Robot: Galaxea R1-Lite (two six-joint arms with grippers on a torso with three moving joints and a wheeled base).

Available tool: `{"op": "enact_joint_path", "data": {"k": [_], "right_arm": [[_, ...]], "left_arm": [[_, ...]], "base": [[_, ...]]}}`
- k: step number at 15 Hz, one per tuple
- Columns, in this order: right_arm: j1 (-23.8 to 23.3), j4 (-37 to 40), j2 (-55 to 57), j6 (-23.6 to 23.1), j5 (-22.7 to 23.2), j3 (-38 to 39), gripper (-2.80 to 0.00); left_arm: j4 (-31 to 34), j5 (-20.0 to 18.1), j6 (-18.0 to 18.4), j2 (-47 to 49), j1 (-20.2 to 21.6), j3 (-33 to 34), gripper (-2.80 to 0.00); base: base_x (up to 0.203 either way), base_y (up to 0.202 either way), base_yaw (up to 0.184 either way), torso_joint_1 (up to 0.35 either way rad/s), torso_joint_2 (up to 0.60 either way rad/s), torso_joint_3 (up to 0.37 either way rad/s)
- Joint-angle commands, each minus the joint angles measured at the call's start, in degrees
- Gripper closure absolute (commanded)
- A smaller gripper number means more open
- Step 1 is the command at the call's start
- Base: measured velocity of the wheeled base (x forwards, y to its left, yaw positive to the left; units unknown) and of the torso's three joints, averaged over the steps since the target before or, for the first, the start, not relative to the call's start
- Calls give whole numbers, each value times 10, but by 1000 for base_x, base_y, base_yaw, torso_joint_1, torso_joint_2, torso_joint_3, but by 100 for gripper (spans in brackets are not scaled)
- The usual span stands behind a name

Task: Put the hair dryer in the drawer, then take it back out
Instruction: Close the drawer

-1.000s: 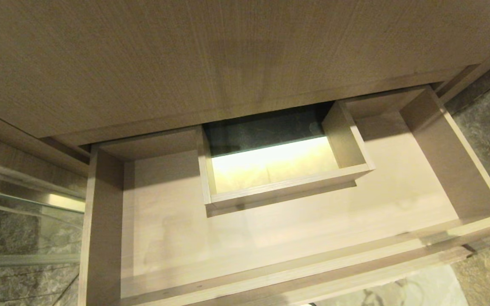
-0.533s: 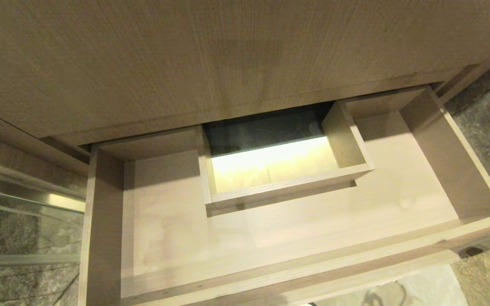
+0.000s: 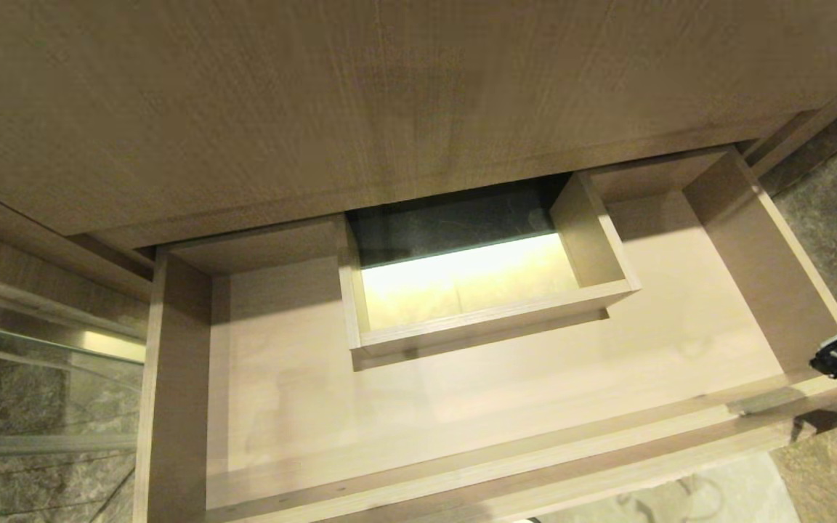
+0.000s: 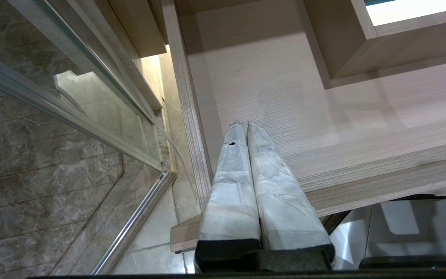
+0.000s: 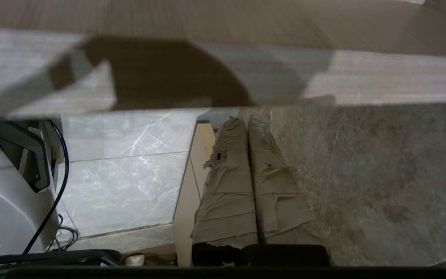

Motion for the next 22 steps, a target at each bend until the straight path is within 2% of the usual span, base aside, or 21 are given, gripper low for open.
{"op": "enact_joint_path", "data": {"k": [1, 2, 5, 7, 9, 10, 13, 19, 22], "right_arm": [[0, -7, 22, 0, 2, -9, 0], [0, -25, 28, 9, 10, -24, 0], [0, -180, 37, 88, 68, -40, 0], [1, -248, 48, 100, 77, -47, 0], [7, -366, 76, 120, 77, -71, 0], [12, -389, 89, 132, 75, -86, 0], [11, -327, 70, 131, 74, -87, 0], [11, -318, 38, 131, 74, -70, 0], [11, -305, -29, 151, 75, -54, 0]], "left_arm": [[0, 0, 0, 0, 0, 1, 0], [0, 0, 0, 0, 0, 0, 0], [0, 0, 0, 0, 0, 1, 0], [0, 0, 0, 0, 0, 1, 0], [0, 0, 0, 0, 0, 1, 0], [0, 0, 0, 0, 0, 1, 0], [0, 0, 0, 0, 0, 1, 0], [0, 0, 0, 0, 0, 0, 0], [0, 0, 0, 0, 0, 1, 0]], "base": [[0, 0, 0, 0, 0, 0], [0, 0, 0, 0, 0, 0], [0, 0, 0, 0, 0, 0], [0, 0, 0, 0, 0, 0], [0, 0, 0, 0, 0, 0], [0, 0, 0, 0, 0, 0], [0, 0, 0, 0, 0, 0], [0, 0, 0, 0, 0, 0], [0, 0, 0, 0, 0, 0]]}}
